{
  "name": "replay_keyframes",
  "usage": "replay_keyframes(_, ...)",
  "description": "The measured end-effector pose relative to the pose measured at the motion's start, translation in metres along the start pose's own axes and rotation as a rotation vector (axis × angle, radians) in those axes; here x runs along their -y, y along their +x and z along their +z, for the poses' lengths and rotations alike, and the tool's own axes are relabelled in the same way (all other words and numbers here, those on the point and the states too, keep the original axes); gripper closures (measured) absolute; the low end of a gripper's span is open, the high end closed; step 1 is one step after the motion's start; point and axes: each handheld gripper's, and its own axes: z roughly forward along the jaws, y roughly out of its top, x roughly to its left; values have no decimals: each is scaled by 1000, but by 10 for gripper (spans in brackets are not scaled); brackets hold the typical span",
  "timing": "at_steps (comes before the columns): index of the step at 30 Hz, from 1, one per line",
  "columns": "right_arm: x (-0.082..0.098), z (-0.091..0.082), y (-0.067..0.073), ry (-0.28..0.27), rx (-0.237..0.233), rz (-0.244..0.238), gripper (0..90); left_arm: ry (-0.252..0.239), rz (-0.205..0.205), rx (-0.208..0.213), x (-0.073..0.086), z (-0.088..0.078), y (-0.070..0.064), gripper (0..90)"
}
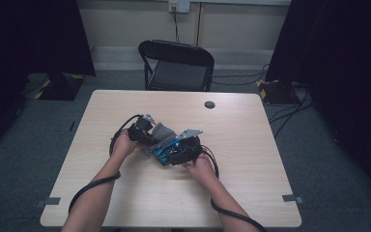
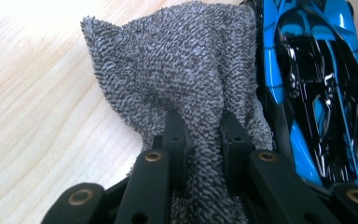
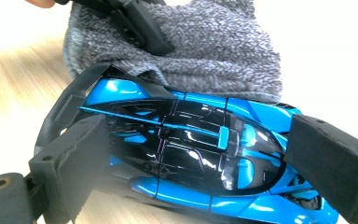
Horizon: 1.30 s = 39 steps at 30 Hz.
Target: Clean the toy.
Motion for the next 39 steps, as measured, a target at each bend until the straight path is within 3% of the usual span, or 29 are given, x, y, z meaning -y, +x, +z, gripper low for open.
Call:
replay_keyframes(14,0,0,0,0,3,3,59,-30,-46,1,27,-15,-2,763)
replay_keyframes(30,1,0,1,-3,5,3,59,-56,-73,-5,54,-31,-6,761)
replay_keyframes(39,1,0,1,-6,8,4,60,-75,-91,9,77,-45,-9,762)
